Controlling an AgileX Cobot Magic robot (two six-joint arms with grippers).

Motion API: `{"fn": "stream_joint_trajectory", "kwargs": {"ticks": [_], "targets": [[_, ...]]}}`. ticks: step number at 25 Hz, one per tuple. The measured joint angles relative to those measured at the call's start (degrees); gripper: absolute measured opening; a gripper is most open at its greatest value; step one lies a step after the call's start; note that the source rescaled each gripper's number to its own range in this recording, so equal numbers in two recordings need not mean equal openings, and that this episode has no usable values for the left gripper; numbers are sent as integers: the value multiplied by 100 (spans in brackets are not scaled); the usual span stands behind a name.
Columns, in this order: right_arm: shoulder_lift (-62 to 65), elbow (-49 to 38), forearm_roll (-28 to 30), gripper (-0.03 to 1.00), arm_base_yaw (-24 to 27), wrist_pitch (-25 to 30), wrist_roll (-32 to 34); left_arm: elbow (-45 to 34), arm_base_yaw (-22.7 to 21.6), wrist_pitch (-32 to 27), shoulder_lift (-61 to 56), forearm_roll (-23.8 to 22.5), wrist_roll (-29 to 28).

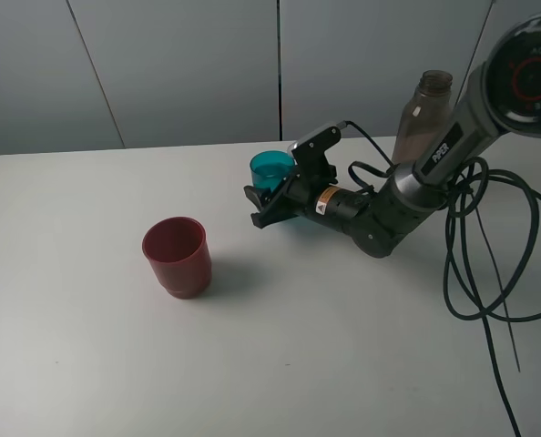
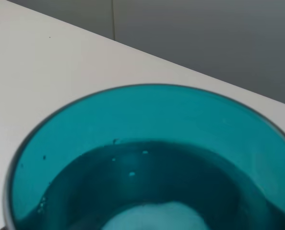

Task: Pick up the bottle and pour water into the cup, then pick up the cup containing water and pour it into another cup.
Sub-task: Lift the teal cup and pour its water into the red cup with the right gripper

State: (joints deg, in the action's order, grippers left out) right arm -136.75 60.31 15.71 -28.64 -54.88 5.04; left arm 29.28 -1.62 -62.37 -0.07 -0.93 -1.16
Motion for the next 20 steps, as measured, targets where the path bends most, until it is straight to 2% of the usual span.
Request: {"fn": "stream_joint_trajectory", "kwargs": {"ticks": [5,12,20], "targets": [[234,0,70,5,0,212,0,0,0,0,0,0,0],[688,0,540,5,-12,211,11,0,0,0,0,0,0],[911,0,626,5,-370,292,11,0,0,0,0,0,0]]}}
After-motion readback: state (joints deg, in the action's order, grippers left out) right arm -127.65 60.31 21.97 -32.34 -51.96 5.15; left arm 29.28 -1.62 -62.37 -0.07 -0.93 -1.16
